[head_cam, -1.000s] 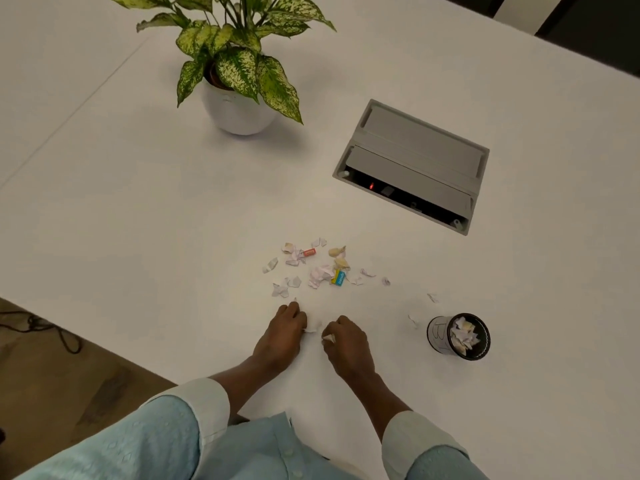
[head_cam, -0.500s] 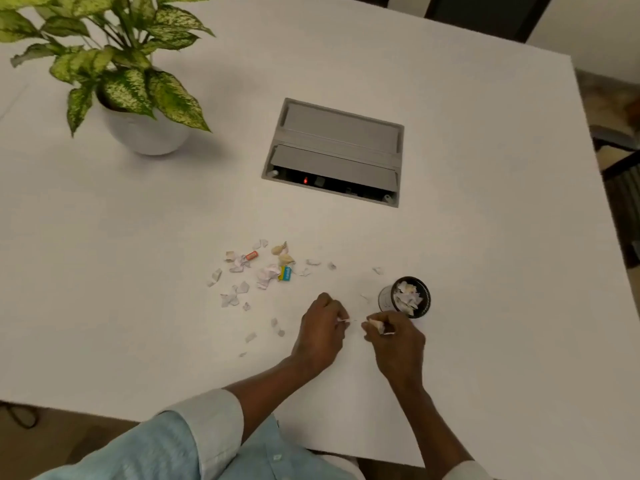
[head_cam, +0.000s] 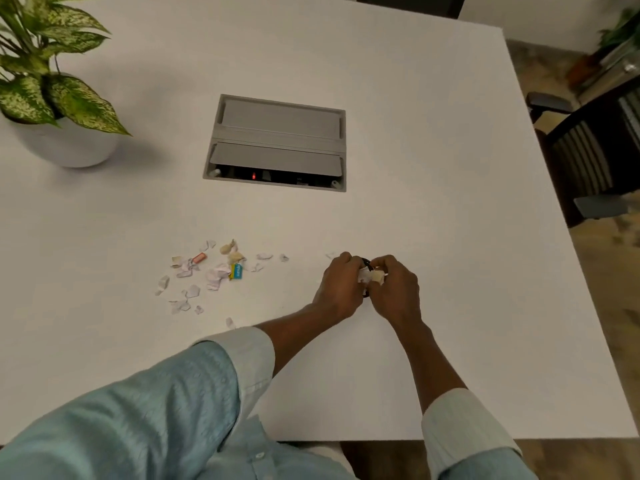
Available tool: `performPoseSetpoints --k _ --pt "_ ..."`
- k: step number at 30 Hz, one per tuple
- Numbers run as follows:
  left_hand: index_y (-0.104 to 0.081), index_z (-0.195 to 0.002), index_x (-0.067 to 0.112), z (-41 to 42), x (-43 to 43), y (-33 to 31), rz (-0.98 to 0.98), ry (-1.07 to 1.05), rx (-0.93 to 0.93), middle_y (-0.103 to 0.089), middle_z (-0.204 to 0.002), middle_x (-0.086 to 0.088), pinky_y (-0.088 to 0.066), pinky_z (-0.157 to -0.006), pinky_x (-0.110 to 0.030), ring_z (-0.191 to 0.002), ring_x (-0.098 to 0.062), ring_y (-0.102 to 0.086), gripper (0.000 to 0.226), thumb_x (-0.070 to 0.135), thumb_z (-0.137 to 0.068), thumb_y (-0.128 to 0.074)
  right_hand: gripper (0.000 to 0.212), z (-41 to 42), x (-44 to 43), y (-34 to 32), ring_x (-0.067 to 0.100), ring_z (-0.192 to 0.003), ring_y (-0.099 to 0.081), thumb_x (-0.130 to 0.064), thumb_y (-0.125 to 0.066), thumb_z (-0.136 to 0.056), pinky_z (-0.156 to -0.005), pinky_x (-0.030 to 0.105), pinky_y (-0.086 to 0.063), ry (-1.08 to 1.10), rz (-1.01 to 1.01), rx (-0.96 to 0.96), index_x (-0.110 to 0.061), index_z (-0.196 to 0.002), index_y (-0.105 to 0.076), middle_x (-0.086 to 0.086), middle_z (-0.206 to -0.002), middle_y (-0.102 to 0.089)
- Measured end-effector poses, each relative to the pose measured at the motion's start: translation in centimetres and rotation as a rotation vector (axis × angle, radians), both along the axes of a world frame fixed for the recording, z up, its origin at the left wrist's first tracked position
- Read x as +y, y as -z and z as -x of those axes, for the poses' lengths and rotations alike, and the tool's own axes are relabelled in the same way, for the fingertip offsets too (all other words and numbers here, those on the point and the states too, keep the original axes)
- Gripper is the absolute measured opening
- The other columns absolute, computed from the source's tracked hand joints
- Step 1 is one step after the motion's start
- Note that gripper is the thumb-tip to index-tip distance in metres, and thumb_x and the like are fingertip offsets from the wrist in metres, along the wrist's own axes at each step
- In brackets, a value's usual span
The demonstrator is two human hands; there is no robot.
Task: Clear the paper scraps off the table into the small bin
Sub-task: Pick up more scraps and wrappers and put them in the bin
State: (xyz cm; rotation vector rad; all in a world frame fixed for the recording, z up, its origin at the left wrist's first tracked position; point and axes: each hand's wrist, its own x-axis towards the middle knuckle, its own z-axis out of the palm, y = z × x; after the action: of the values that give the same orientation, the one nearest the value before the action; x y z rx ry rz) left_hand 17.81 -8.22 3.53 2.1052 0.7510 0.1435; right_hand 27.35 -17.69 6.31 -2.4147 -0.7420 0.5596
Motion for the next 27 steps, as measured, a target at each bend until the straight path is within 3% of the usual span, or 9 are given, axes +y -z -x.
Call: performPoseSetpoints --k 3,8,11,13,15,18,21,27 --pt "-0.064 -0.118 0.009 0.1 -0.3 -0.1 -0.020 0.045 -0.031 -0.065 -0.114 -0.008 -0.052 -0.086 -0.043 -0.104 -0.027 -0.059 0.039 0.003 -0.081 -0.076 0.027 -0.1 -0.2 -0.2 0.021 -0.090 -0.067 -0.006 -0.064 -0.086 -0.074 0.028 -0.050 0.010 -0.049 0.003 -0.018 -0.110 -0.066 0.001 -0.102 -0.071" --pt "-0.057 -0.122 0.018 2.6 -0.3 -0.1 -0.119 -0.013 -0.076 -0.058 -0.123 0.002 -0.057 -0.076 -0.043 -0.110 -0.018 -0.054 0.038 0.011 -0.088 -0.071 0.033 0.7 -1.1 0.3 0.019 -0.099 -0.068 -0.001 -0.061 -0.087 -0.083 0.030 -0.054 -0.012 -0.154 -0.015 -0.015 -0.116 -0.065 0.001 -0.110 -0.071" --pt "-0.053 -0.132 0.016 5.7 0.1 1.3 -0.204 -0.012 0.088 -0.048 -0.136 0.000 -0.060 -0.075 -0.043 -0.123 -0.019 -0.049 0.045 0.020 -0.091 -0.072 0.035 1.5 -1.8 1.2 0.022 -0.104 -0.066 0.004 -0.055 -0.089 -0.085 0.022 -0.047 -0.047 -0.151 -0.103 -0.014 -0.118 -0.063 0.002 -0.115 -0.069" --pt "-0.049 -0.141 0.014 8.2 0.2 2.5 -0.235 0.037 0.231 -0.041 -0.149 -0.005 -0.060 -0.084 -0.044 -0.136 -0.024 -0.044 0.055 0.028 -0.093 -0.071 0.039 2.1 -2.1 1.9 0.025 -0.112 -0.063 0.003 -0.055 -0.089 -0.089 0.029 -0.049 -0.131 -0.105 -0.107 -0.016 -0.123 -0.060 0.002 -0.124 -0.065" --pt "-0.040 -0.151 0.010 10.8 0.3 4.0 -0.237 0.116 0.354 -0.027 -0.164 -0.012 -0.051 -0.107 -0.046 -0.151 -0.030 -0.030 0.070 0.038 -0.095 -0.070 0.046 2.8 -2.4 2.6 0.027 -0.129 -0.054 -0.005 -0.057 -0.092 -0.103 0.041 -0.047 -0.264 -0.010 -0.175 -0.017 -0.136 -0.054 0.005 -0.142 -0.057" --pt "-0.015 -0.163 0.005 13.9 0.3 5.8 -0.243 0.254 0.485 0.005 -0.173 -0.017 -0.016 -0.130 -0.046 -0.160 -0.032 0.008 0.097 0.050 -0.095 -0.067 0.053 3.5 -2.8 3.8 0.024 -0.149 -0.033 -0.028 -0.047 -0.101 -0.121 0.046 -0.027 -0.448 0.116 -0.362 -0.014 -0.151 -0.041 0.007 -0.160 -0.040" --pt "0.004 -0.163 0.003 15.5 0.3 6.7 -0.273 0.328 0.541 0.027 -0.168 -0.018 0.001 -0.130 -0.047 -0.155 -0.034 0.026 0.118 0.056 -0.089 -0.072 0.062 3.6 -2.9 5.0 0.018 -0.155 -0.021 -0.049 -0.026 -0.105 -0.126 0.049 -0.010 -0.536 0.263 -0.399 -0.016 -0.157 -0.031 0.004 -0.164 -0.031" --pt "0.018 -0.159 0.001 15.8 -0.2 7.9 -0.330 0.388 0.623 0.040 -0.161 -0.022 0.007 -0.128 -0.055 -0.149 -0.039 0.038 0.135 0.054 -0.082 -0.079 0.081 3.1 -1.9 5.7 0.018 -0.153 -0.025 -0.068 -0.007 -0.101 -0.126 0.053 0.002 -0.595 0.440 -0.430 -0.014 -0.156 -0.032 0.005 -0.163 -0.035"
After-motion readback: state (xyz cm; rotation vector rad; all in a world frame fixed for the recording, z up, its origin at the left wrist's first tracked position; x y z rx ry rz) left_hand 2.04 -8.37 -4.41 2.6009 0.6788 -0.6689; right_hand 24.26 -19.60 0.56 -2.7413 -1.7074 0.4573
